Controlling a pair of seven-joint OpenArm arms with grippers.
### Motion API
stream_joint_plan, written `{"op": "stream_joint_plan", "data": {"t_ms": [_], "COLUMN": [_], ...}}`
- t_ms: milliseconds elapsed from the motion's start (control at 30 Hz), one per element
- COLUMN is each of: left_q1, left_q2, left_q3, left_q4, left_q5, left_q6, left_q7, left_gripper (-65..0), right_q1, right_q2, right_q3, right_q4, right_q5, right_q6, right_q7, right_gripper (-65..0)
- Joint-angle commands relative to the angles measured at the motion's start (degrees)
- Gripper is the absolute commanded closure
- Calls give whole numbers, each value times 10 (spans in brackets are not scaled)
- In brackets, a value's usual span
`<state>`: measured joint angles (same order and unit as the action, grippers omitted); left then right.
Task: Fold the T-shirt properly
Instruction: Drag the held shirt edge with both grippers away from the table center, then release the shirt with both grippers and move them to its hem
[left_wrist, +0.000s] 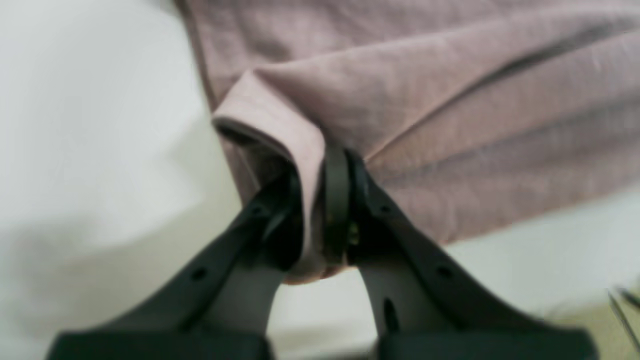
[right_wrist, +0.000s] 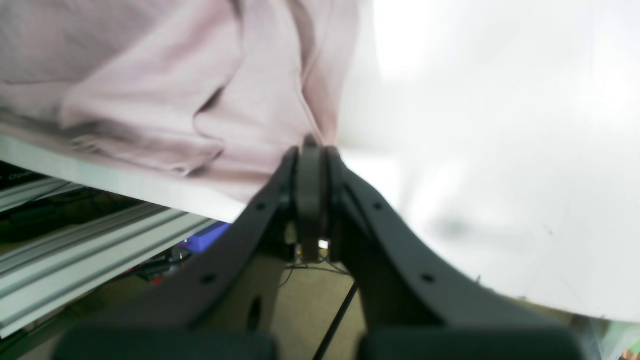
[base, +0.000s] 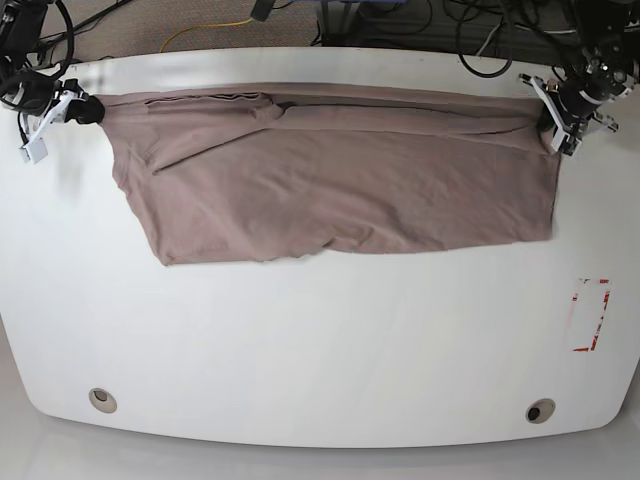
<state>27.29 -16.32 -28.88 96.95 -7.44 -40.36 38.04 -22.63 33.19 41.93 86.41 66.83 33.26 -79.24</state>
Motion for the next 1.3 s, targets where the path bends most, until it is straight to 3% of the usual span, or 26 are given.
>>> {"op": "stream_joint_plan", "data": {"t_ms": [0, 300, 433, 500, 567, 600, 700, 800, 967, 1133, 1267], "left_q1": [19, 77, 87, 88, 88, 88, 87, 87, 84, 52, 11], "left_q2": [-1, 12, 12, 12, 12, 12, 12, 12, 12, 13, 13], "left_q3": [-5, -23, -25, -25, -25, -25, -25, -25, -37, -67, -78], "left_q4": [21, 61, 62, 63, 64, 65, 80, 106, 140, 163, 164], "left_q5": [9, 10, 10, 9, 9, 9, 9, 8, 7, 7, 7], "left_q6": [4, 4, 4, 4, 4, 4, 4, 4, 4, 4, 4], "left_q7": [9, 9, 9, 9, 9, 9, 9, 9, 36, 67, 90], "left_gripper": [0, -13, -183, -274, -364, -379, -394, -396, -396, -393, -393], "right_q1": [-10, -40, -45, -45, -44, -44, -45, -59, -78, -78, -39], "right_q2": [16, 7, -1, -3, -4, -4, -4, -4, -5, -29, -31], "right_q3": [6, 6, 6, 7, 7, 7, 9, 12, 39, 66, 58], "right_q4": [6, 6, 6, 6, 8, 8, 8, 11, 62, 102, 102], "right_q5": [2, 3, 2, 2, 2, 2, 3, 6, 6, 6, 4], "right_q6": [1, 1, 2, 3, 3, 3, 5, 6, 6, 6, 6], "right_q7": [-1, -2, -2, -1, -1, -1, -1, -1, 2, 1, 1], "right_gripper": [0, 0, 0, -33, -147, -187, -385, -499, -480, -479, -479]}}
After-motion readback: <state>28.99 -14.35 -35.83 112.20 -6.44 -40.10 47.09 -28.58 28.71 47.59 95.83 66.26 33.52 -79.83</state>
